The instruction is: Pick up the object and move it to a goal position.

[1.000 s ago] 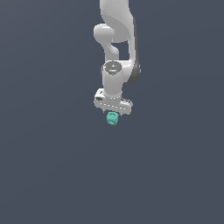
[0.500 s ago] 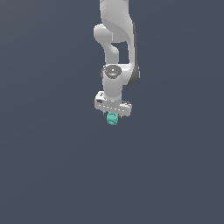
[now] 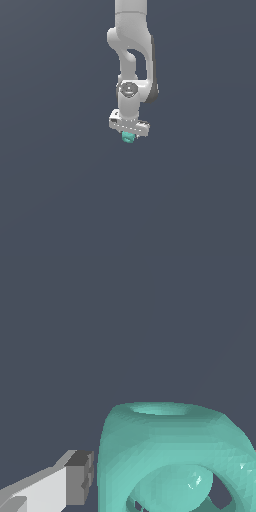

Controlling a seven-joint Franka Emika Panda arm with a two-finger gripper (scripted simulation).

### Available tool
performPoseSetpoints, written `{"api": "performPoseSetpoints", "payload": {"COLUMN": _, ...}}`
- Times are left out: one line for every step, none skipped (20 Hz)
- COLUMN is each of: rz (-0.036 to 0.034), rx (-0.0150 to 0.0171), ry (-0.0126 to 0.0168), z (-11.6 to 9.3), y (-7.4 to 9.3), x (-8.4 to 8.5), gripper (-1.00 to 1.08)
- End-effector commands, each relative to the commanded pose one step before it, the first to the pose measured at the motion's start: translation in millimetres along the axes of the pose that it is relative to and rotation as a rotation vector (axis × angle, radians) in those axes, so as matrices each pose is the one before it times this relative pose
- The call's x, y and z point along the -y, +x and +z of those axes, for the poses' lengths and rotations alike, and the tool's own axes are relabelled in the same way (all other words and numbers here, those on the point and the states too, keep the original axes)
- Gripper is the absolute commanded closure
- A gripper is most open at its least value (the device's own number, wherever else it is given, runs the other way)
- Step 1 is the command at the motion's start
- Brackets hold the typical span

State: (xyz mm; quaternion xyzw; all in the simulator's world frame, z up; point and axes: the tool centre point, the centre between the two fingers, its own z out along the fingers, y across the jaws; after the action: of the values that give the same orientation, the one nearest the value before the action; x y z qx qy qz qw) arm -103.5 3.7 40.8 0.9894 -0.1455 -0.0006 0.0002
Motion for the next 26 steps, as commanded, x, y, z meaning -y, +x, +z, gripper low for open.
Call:
{"api": "performPoseSetpoints", "payload": {"rz": 0.00001, "rx": -0.0011, "ry": 0.00037, "z": 1.25, "y": 0.41, "x": 0.19, "gripper": 1.08}}
{"api": "performPoseSetpoints", "payload": {"rz": 0.0, "rx": 0.0, "ry": 0.0, "z": 0.0, "y": 0.0, "x": 0.0, "gripper": 1.08}}
{"api": "performPoseSetpoints", "payload": {"rz": 0.0, "rx": 0.0, "ry": 0.0, "z": 0.0, "y": 0.0, "x": 0.0, "gripper": 1.08}}
{"api": "performPoseSetpoints", "payload": {"rz": 0.0, "rx": 0.0, "ry": 0.0, "z": 0.0, "y": 0.0, "x": 0.0, "gripper": 1.08}}
{"api": "performPoseSetpoints", "payload": {"rz": 0.0, "rx": 0.0, "ry": 0.0, "z": 0.0, "y": 0.0, "x": 0.0, "gripper": 1.08}}
{"api": "performPoseSetpoints", "payload": {"rz": 0.0, "rx": 0.0, "ry": 0.0, "z": 0.0, "y": 0.0, "x": 0.0, "gripper": 1.08}}
{"api": "performPoseSetpoints", "payload": {"rz": 0.0, "rx": 0.0, "ry": 0.0, "z": 0.0, "y": 0.0, "x": 0.0, "gripper": 1.08}}
{"api": "performPoseSetpoints", "payload": {"rz": 0.0, "rx": 0.0, "ry": 0.0, "z": 0.0, "y": 0.0, "x": 0.0, "gripper": 1.08}}
{"api": "performPoseSetpoints", "payload": {"rz": 0.0, "rx": 0.0, "ry": 0.0, "z": 0.0, "y": 0.0, "x": 0.0, "gripper": 1.08}}
{"api": "performPoseSetpoints", "payload": {"rz": 0.0, "rx": 0.0, "ry": 0.0, "z": 0.0, "y": 0.0, "x": 0.0, "gripper": 1.08}}
{"api": "performPoseSetpoints", "payload": {"rz": 0.0, "rx": 0.0, "ry": 0.0, "z": -0.66, "y": -0.2, "x": 0.1, "gripper": 1.08}}
{"api": "performPoseSetpoints", "payload": {"rz": 0.0, "rx": 0.0, "ry": 0.0, "z": -0.25, "y": 0.06, "x": 0.07, "gripper": 1.08}}
{"api": "performPoseSetpoints", "payload": {"rz": 0.0, "rx": 0.0, "ry": 0.0, "z": -0.75, "y": 0.18, "x": 0.22, "gripper": 1.08}}
{"api": "performPoseSetpoints", "payload": {"rz": 0.0, "rx": 0.0, "ry": 0.0, "z": -1.25, "y": 0.29, "x": 0.36, "gripper": 1.08}}
{"api": "performPoseSetpoints", "payload": {"rz": 0.0, "rx": 0.0, "ry": 0.0, "z": -1.75, "y": 0.41, "x": 0.51, "gripper": 1.08}}
{"api": "performPoseSetpoints", "payload": {"rz": 0.0, "rx": 0.0, "ry": 0.0, "z": -2.24, "y": 0.53, "x": 0.65, "gripper": 1.08}}
{"api": "performPoseSetpoints", "payload": {"rz": 0.0, "rx": 0.0, "ry": 0.0, "z": -2.74, "y": 0.64, "x": 0.8, "gripper": 1.08}}
{"api": "performPoseSetpoints", "payload": {"rz": 0.0, "rx": 0.0, "ry": 0.0, "z": -3.23, "y": 0.76, "x": 0.94, "gripper": 1.08}}
{"api": "performPoseSetpoints", "payload": {"rz": 0.0, "rx": 0.0, "ry": 0.0, "z": -3.72, "y": 0.88, "x": 1.08, "gripper": 1.08}}
{"api": "performPoseSetpoints", "payload": {"rz": 0.0, "rx": 0.0, "ry": 0.0, "z": -4.2, "y": 1.0, "x": 1.22, "gripper": 1.08}}
{"api": "performPoseSetpoints", "payload": {"rz": 0.0, "rx": 0.0, "ry": 0.0, "z": -4.68, "y": 1.11, "x": 1.36, "gripper": 1.08}}
{"api": "performPoseSetpoints", "payload": {"rz": 0.0, "rx": 0.0, "ry": 0.0, "z": -5.16, "y": 1.23, "x": 1.49, "gripper": 1.08}}
{"api": "performPoseSetpoints", "payload": {"rz": 0.0, "rx": 0.0, "ry": 0.0, "z": -5.64, "y": 1.34, "x": 1.63, "gripper": 1.08}}
{"api": "performPoseSetpoints", "payload": {"rz": 0.0, "rx": 0.0, "ry": 0.0, "z": -6.11, "y": 1.46, "x": 1.76, "gripper": 1.08}}
{"api": "performPoseSetpoints", "payload": {"rz": 0.0, "rx": 0.0, "ry": 0.0, "z": -6.58, "y": 1.58, "x": 1.89, "gripper": 1.08}}
{"api": "performPoseSetpoints", "payload": {"rz": 0.0, "rx": 0.0, "ry": 0.0, "z": -7.05, "y": 1.7, "x": 2.02, "gripper": 1.08}}
